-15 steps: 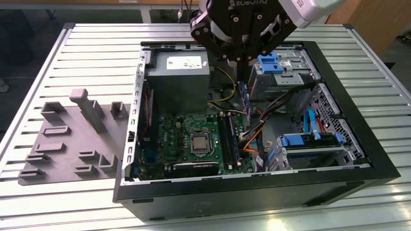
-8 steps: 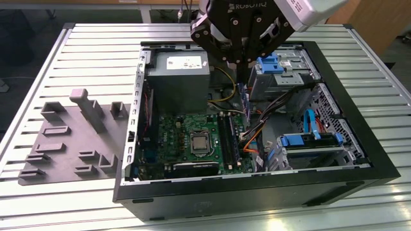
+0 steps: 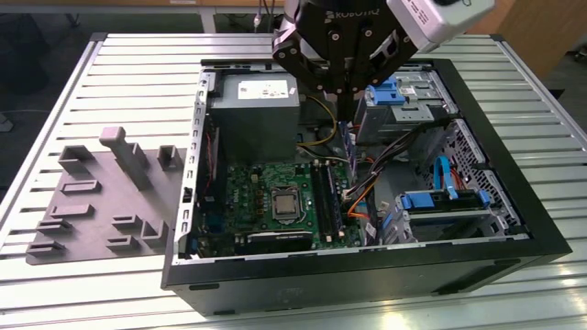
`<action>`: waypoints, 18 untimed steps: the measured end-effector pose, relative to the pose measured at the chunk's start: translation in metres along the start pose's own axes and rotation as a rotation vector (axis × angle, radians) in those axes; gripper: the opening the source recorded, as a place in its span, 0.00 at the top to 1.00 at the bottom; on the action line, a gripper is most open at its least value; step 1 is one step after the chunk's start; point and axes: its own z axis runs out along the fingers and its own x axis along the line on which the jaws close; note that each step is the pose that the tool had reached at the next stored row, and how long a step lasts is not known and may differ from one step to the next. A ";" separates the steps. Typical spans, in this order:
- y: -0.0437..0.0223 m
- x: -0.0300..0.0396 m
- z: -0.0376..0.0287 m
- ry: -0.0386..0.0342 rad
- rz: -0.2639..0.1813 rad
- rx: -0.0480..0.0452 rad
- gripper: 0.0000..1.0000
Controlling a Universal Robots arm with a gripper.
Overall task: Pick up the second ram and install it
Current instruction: 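Insert the second ram into the second slot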
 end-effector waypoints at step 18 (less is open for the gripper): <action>0.0002 0.0008 0.0063 -0.0002 -0.001 0.0065 0.89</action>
